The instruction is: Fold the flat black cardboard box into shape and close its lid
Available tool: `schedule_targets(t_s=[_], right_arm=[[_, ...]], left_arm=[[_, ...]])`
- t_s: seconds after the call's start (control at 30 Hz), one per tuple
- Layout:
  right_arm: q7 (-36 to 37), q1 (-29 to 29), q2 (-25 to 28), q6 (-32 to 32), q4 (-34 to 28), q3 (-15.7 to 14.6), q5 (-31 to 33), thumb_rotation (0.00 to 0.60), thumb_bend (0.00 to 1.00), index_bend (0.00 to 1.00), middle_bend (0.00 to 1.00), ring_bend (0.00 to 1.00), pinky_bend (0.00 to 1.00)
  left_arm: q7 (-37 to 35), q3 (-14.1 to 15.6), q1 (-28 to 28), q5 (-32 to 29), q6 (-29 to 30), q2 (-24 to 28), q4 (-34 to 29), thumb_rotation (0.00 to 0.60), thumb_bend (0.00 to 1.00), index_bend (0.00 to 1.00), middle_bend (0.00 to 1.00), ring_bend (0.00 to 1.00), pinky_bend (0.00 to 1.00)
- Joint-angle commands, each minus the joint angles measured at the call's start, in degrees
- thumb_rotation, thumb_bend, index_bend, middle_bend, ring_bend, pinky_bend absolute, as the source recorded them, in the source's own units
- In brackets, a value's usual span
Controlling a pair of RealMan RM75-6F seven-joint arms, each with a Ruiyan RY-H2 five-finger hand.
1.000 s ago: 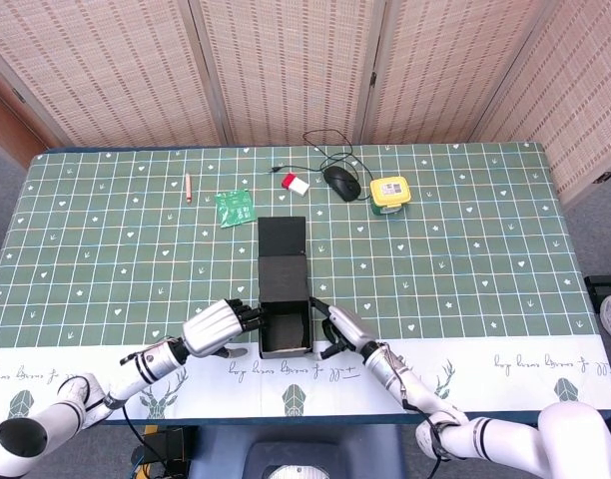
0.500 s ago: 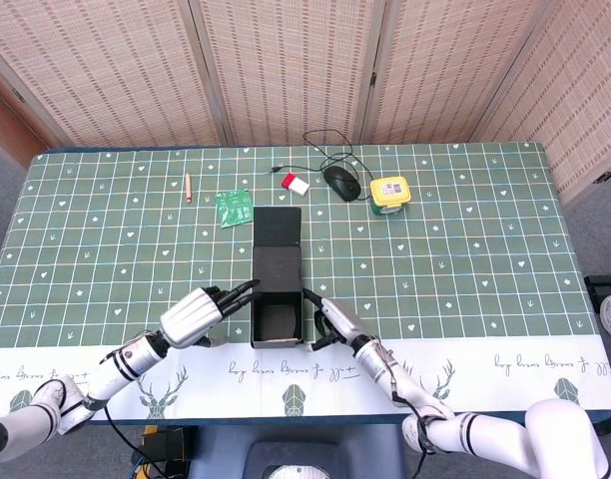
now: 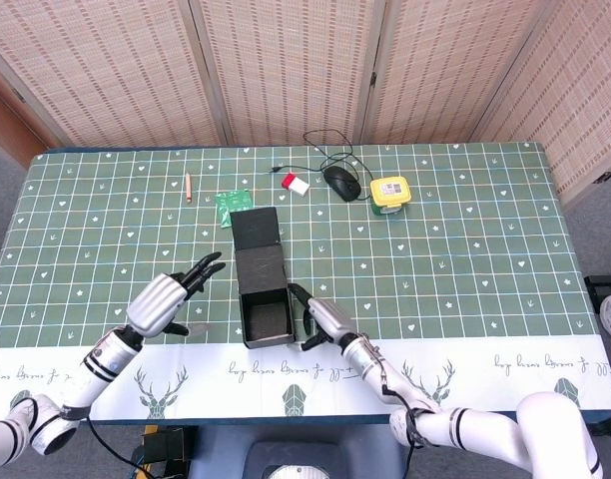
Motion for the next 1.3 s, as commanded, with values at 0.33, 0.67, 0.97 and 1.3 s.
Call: schedule_targets(t_s=[0.33,0.67,0.97,1.3], right_arm=[[-11.30,-6.84,16.98,7.84,-21.96,-2.59,4.91,0.600,0.14,0.00,0.00,0.62,0.98],[-11.03,-12.16,38.12,14.90,-42.55,0.99,1.99,0.600,0.14,0.00,0.01,0.62,0.98],[-6.59,-15.21,43.79,17.68,-45.88,1.27,-0.24,0.600,0.14,0.00,0.01,0.62,0.98],[-3.23,-16.21,43.82,18.21,-44.19,0.11,-2.80,0.600,0.14,0.00,0.01,0.62,0.98]], left_arm=[[-7.83,-1.75,1.72,-9.35,-10.84,4.24,-11.64,0.600,0.04,0.00,0.00,0.43,0.54],[-13.34,-2.59,2.18,-16.18,-21.12,2.13,-13.13,0.600,0.04,0.00,0.00,0.45,0.55],[-12.43,-4.53,2.48,-17.40,-23.26,-3.67,-9.51,0.600,0.04,0.00,0.00,0.45,0.57],[-10.89,-7.13,2.10,-18.45,-24.91,-8.16,-7.57,0.600,0.04,0.00,0.00,0.47,0.58]])
